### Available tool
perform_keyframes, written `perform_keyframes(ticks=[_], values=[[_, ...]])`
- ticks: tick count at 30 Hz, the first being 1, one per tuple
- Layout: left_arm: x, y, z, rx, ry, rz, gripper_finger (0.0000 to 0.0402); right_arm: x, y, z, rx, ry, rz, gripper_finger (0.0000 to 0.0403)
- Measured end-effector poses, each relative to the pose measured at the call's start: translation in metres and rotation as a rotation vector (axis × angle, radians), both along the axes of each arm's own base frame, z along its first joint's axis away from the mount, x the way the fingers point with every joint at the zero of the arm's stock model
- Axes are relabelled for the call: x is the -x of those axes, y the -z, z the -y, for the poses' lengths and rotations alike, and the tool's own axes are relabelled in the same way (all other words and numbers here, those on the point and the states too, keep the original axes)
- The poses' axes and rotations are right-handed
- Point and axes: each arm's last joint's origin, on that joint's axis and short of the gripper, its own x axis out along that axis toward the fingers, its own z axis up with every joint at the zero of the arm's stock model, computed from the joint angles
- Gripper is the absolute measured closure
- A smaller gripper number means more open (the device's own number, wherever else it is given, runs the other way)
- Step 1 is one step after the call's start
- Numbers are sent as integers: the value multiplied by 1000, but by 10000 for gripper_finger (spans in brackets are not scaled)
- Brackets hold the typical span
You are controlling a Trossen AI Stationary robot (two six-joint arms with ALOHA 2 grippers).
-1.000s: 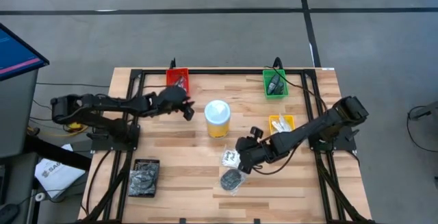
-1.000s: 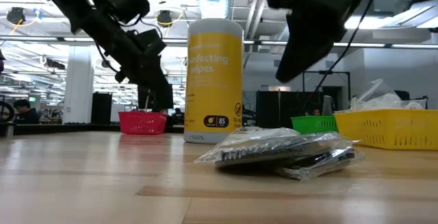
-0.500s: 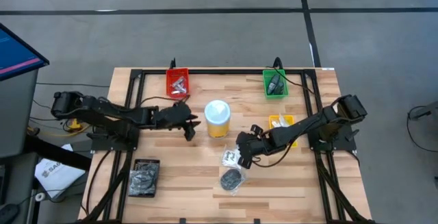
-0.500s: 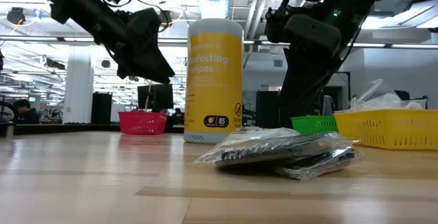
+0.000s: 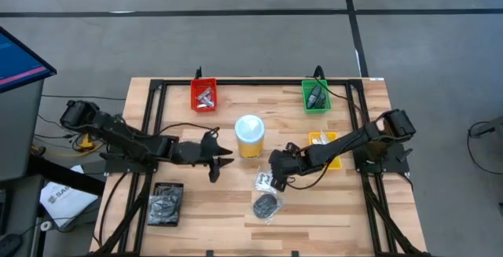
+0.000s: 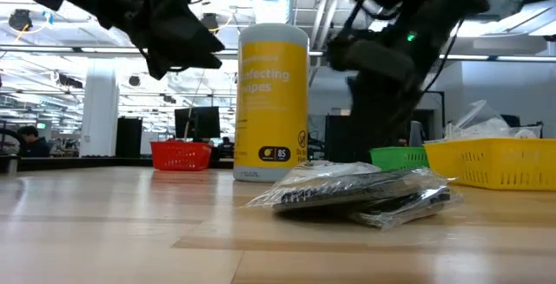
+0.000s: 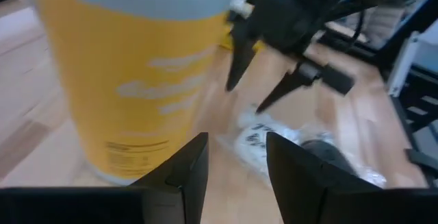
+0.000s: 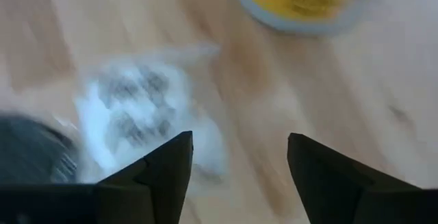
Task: Pick & Place Travel size toiletries
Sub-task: Put the white cotton pack into the yellow bin
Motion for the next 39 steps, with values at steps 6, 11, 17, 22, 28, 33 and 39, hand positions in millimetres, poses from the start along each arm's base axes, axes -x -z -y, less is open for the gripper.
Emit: perform_keyframes(ticks=[6, 11, 17, 22, 28, 33, 39], values=[[1, -4, 10, 9, 42, 45, 266, -9, 22, -4, -74, -120, -59, 175], [0, -5, 12, 10, 49, 60, 266, -12, 29, -6, -94, -152, -75, 179], [0, -6, 12, 10, 49, 65, 266, -11, 28, -7, -91, -174, -83, 204], [0, -6, 12, 10, 49, 66, 266, -10, 28, -6, -89, -172, -96, 257], [0, -6, 12, 9, 50, 66, 266, -10, 27, -6, -93, -175, -107, 385], [0, -6, 12, 9, 49, 66, 266, -14, 21, -8, -97, -173, -140, 385], [0, -6, 12, 10, 49, 66, 266, -16, 7, -8, -57, -158, -212, 395]])
